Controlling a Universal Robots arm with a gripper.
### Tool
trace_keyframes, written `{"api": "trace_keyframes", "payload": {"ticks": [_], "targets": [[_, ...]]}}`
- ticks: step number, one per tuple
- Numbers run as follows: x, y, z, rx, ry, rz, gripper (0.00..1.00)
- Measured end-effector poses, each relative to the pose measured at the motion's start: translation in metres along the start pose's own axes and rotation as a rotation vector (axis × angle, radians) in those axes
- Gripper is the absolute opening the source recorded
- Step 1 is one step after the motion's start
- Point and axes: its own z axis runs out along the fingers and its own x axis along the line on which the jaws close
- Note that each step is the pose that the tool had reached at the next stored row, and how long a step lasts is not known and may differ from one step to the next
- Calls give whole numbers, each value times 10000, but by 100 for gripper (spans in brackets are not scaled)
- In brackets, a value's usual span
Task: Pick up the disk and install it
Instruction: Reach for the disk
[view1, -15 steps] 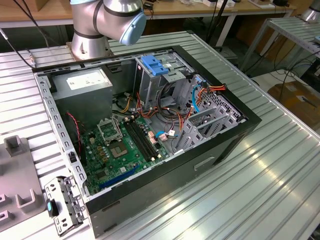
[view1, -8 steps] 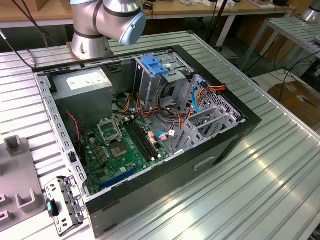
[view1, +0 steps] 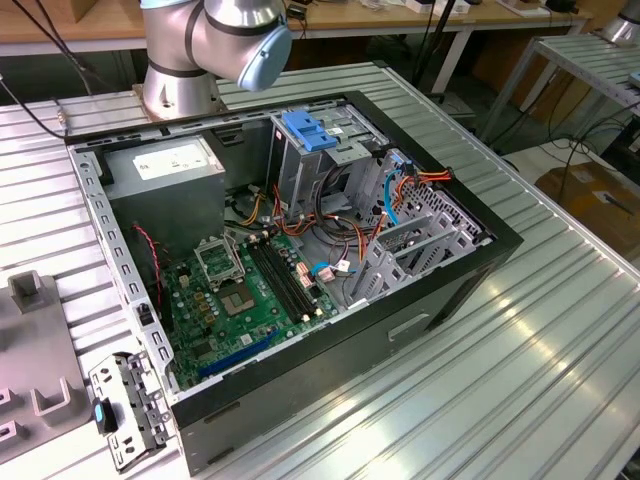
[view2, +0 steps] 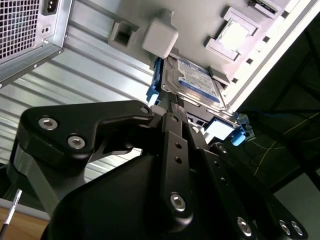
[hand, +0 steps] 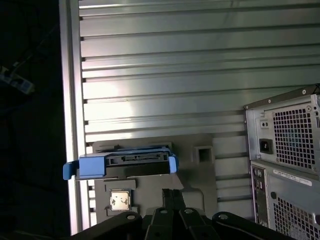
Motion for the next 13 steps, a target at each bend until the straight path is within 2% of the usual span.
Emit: {"api": "trace_keyframes", "payload": {"ticks": [3,5,11,13], "targets": [[130,5,5,0,-2,1,11],[277,34,23,2,-2,0,11],[527,129,114,54,-5,-1,11],[583,171,134,115,-13,-1,11]]}}
